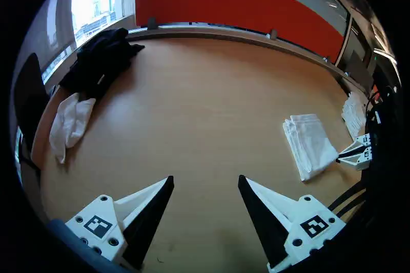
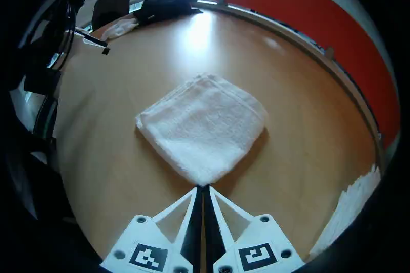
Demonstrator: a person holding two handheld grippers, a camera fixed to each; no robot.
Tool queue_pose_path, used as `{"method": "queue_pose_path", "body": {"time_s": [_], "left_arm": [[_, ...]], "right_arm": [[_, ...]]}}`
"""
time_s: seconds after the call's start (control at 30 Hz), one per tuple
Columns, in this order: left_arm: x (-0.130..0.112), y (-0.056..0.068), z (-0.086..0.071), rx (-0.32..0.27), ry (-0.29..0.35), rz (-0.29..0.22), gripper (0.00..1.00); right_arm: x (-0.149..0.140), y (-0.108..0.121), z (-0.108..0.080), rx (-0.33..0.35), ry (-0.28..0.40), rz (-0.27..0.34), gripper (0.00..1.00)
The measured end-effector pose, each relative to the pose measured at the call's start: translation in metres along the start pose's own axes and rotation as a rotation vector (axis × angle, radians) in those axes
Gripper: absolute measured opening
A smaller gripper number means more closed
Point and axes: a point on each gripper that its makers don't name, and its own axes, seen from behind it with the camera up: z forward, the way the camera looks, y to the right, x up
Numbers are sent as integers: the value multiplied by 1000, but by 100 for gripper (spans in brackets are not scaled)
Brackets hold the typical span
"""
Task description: Fold towel
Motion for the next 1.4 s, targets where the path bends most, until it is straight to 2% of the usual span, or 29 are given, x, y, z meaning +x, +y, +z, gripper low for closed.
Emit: {"method": "queue_pose_path", "body": {"time_s": [0.47, 0.9, 1.07, 1.4], "left_arm": [[7, 2, -2, -8, 20, -5, 93], [22, 5, -6, -19, 46, -1, 93], [27, 7, -7, -24, 54, -2, 93], [33, 14, -6, -36, 61, 6, 93]], "right_arm": [[83, 15, -31, -52, 151, -31, 8], [158, 41, -79, -102, 276, -64, 9], [170, 58, -95, -130, 296, -55, 10], [169, 98, -117, -185, 297, -41, 11]]}}
